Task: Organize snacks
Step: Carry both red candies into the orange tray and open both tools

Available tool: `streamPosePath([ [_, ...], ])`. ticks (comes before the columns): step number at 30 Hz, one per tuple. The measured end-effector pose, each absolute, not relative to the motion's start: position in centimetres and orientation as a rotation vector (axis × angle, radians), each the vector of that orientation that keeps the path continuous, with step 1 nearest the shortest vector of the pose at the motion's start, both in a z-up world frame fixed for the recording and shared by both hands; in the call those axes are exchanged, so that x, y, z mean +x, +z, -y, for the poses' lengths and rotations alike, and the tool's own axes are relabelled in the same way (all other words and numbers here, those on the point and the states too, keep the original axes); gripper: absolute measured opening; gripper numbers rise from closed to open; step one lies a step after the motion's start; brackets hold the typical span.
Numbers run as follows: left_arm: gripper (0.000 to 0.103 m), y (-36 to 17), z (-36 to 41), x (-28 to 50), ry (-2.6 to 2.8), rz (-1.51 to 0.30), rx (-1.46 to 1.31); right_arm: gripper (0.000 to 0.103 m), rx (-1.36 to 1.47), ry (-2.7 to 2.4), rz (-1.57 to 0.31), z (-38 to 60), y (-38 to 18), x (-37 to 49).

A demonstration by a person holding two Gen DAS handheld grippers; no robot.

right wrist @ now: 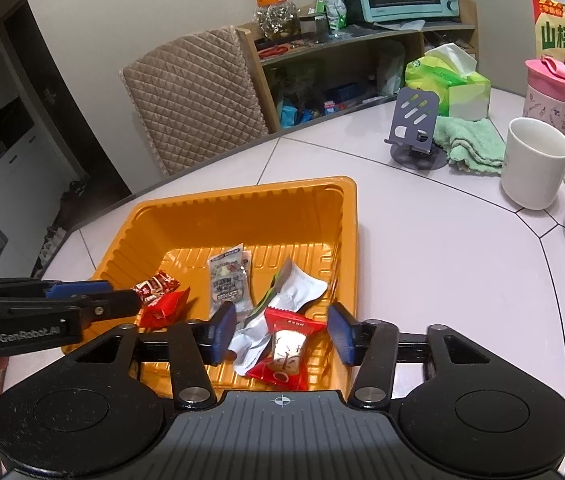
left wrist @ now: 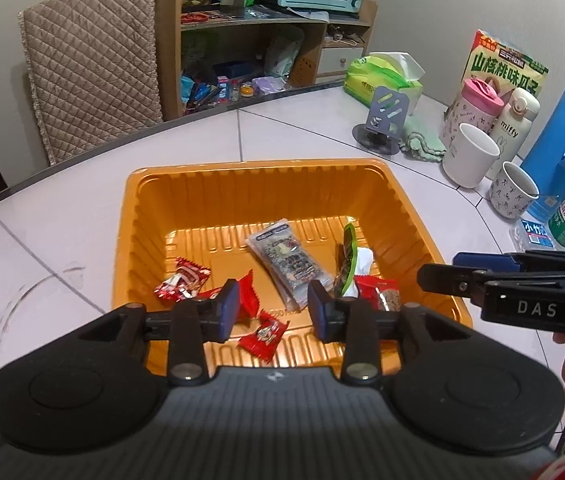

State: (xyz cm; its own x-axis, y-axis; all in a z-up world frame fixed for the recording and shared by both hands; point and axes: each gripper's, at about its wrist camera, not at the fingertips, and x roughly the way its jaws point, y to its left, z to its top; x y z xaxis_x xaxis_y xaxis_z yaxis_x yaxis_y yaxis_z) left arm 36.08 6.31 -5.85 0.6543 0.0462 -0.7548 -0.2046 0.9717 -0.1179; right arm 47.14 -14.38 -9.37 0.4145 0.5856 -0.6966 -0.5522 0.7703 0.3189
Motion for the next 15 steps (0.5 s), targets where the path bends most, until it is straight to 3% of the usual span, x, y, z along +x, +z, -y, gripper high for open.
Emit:
streamPosePath([
  [6, 0.038, -4.6, -7.3, 33.4, 0.166, -0.844, -0.24, 0.067, 0.072, 0.711, -0.872, 15.5, -8.3, 45.9],
  [10, 0.05, -3.5, -7.8, 31.5, 0.202, -0.824, -0.261, 0.072, 0.088, 0.714, -0.857, 16.2, -7.4, 44.8],
  [15, 0.051, -2.3, -8.0, 29.0, 0.232, -0.803, -0.279, 0.074, 0.108, 0.721, -0.847, 17.1, -6.7, 43.3],
])
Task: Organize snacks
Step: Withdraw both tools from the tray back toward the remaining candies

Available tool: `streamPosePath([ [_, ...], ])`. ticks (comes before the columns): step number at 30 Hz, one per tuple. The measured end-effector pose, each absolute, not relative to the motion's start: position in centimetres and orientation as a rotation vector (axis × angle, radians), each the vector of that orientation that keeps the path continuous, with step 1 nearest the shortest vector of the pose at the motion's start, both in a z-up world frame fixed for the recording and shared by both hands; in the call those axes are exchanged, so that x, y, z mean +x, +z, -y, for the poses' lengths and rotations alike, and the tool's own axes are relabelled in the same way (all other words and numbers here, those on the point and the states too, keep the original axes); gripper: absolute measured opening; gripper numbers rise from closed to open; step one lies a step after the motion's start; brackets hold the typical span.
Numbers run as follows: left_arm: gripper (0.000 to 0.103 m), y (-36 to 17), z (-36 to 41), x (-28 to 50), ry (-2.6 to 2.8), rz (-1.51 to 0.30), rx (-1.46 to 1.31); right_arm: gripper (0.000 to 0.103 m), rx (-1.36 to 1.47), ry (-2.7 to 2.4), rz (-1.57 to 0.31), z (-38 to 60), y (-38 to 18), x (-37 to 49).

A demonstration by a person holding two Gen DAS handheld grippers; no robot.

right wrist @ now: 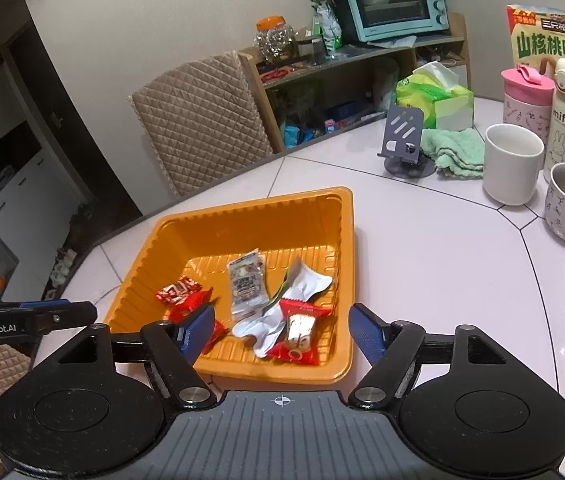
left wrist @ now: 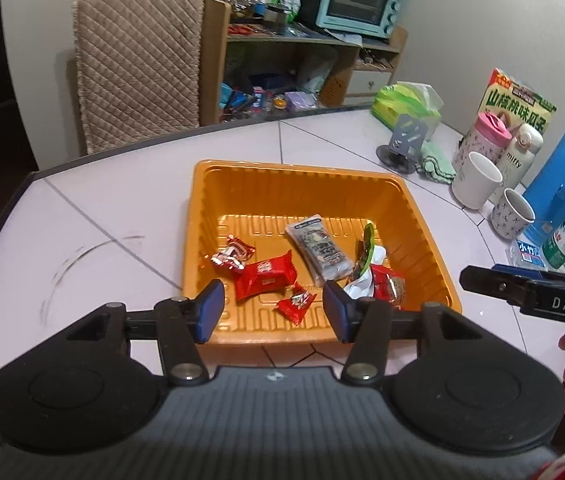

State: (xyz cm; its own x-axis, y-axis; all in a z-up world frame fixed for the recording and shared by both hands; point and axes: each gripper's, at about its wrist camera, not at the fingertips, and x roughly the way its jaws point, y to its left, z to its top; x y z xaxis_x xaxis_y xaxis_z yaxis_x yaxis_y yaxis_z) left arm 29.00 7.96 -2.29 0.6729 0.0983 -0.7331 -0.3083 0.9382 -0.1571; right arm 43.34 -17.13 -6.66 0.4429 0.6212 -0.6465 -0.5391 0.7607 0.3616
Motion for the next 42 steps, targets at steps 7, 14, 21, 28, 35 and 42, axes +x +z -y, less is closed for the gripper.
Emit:
streamPosePath([
  [7, 0.052, -1.5, -7.4, 25.5, 0.271, -0.801, -0.291, 0.074, 0.105, 0.762, -0.834, 18.1, -5.8, 40.7],
  [14, 0.052, -1.5, -6.4, 22.4, 0.291, -0.807, -0.317, 0.074, 0.099, 0.816, -0.846, 18.5, -5.5, 37.8],
  [21, 0.052, -1.7, -5.1, 19.8, 0.307, -0.817, -0.325, 0.074, 0.09, 0.852, -0.881, 18.7, -5.9, 35.1],
  [28, 0.052, -2.5, -3.9, 17.3, 0.329, -0.847, -0.351, 0.074, 0.083, 0.877, -0.927, 19.1, -6.9, 32.8],
  [35, 0.053, -3.0, -3.0, 15.2, 0.339, -0.855, -0.361, 0.074, 0.043, 0.887, -0.981, 19.0, -8.5, 30.9],
  [42, 0.063, -3.8, -2.6, 14.1, 0.352, -0.872, -0.395, 0.074, 0.005, 0.89, -1.014, 18.8, -9.7, 29.8],
])
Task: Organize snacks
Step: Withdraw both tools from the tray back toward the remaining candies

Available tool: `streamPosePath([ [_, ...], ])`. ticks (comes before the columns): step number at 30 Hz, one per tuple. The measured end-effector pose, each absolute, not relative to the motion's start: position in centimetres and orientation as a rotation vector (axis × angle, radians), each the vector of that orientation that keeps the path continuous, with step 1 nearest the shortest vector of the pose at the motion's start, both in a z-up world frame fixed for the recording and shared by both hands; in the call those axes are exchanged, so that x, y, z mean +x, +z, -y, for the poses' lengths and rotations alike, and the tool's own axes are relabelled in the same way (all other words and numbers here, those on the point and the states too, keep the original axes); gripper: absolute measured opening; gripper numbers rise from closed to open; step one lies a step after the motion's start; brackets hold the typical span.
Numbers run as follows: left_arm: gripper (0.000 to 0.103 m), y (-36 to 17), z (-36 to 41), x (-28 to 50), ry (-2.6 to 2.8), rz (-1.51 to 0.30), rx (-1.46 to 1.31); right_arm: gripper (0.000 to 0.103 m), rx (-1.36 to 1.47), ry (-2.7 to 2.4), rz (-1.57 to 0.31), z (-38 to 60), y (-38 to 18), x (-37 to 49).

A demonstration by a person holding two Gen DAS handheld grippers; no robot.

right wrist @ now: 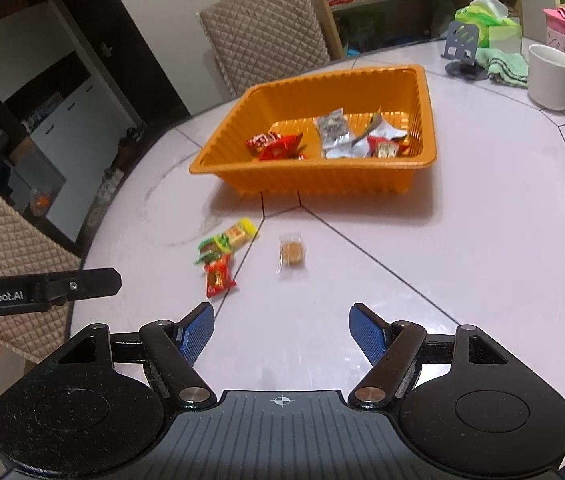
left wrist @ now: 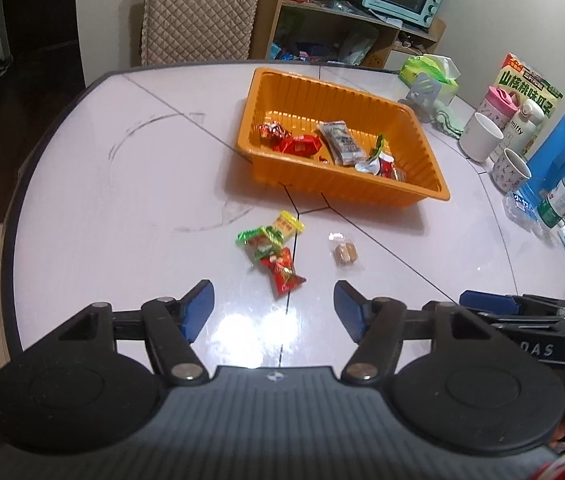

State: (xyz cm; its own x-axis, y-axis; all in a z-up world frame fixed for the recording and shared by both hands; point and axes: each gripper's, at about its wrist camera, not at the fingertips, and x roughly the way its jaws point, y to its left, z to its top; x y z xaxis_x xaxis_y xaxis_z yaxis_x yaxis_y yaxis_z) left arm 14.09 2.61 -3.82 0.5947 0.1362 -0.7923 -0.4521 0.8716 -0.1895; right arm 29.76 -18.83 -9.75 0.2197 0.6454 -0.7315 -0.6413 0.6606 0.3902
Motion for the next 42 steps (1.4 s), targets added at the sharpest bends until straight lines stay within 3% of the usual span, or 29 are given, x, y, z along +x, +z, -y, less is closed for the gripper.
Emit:
streamPosePath([
  [28, 0.067, -8.2, -3.7, 14.4, 0.4, -0.979, -0.361, 0.074, -0.115, 0.886, -1.039, 15.6, -13.7, 29.6],
  [38, 0.067, -9.1, -5.3, 14.7, 0.431, -0.981, -0.379, 0.052, -0.136, 0.873, -0.998, 13.4, -14.7, 31.5],
  [42, 0.067, -9.5, -6.1, 15.0, 0.451, -0.982, -0.388, 0.05, -0.141, 0.868, -0.98, 12.4, -15.1, 32.3],
])
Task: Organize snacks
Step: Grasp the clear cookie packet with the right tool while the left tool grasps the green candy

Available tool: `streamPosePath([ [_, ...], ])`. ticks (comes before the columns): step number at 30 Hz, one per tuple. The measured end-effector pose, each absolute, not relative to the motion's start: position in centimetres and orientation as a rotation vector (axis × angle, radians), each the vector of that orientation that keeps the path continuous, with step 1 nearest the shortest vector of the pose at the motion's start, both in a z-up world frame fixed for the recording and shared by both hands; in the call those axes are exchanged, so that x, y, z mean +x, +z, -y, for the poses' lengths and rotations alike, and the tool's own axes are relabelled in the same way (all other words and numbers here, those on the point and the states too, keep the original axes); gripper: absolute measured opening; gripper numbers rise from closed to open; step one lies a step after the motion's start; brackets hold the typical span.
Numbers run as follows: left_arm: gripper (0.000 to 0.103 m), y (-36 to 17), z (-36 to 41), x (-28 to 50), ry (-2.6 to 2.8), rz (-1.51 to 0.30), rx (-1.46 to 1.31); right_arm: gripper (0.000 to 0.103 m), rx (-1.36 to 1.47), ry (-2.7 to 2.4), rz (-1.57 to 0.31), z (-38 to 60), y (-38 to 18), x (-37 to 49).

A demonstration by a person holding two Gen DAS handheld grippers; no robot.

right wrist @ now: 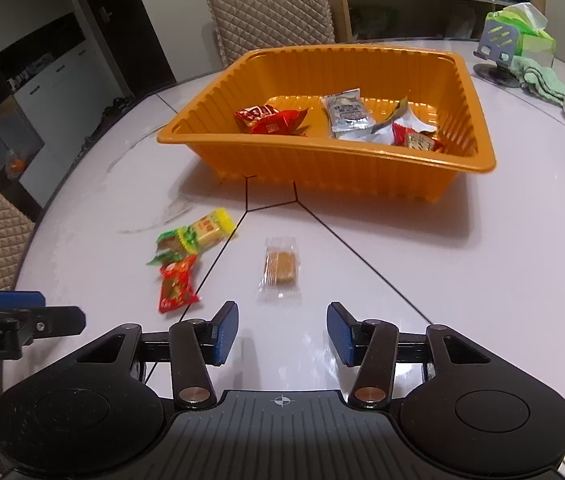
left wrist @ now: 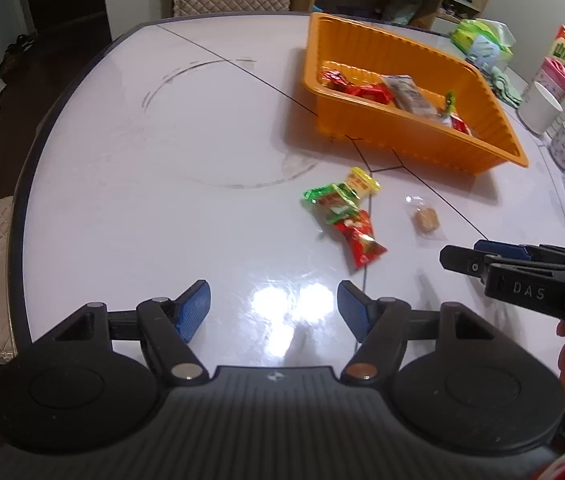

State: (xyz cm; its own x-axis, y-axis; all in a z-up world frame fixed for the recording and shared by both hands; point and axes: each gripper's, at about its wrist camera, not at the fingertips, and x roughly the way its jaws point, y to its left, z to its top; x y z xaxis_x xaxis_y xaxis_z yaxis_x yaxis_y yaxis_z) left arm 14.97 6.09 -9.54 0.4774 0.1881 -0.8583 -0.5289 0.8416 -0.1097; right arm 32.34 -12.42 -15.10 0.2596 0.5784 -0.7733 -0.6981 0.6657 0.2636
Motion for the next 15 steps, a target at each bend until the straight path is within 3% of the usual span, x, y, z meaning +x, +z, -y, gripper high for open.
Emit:
streamPosePath([
  [8, 0.067, -10.0, -7.0, 15.8, 0.463, -0.98, -0.389, 0.05, -0.171, 0.868, -0.946, 10.4, -15.9, 33.7],
  [15, 0.067, -10.3, -7.1, 16.6, 0.456, -0.978, -0.393, 0.039, -0.217, 0.886, -0.925, 9.0, -16.6, 34.0],
])
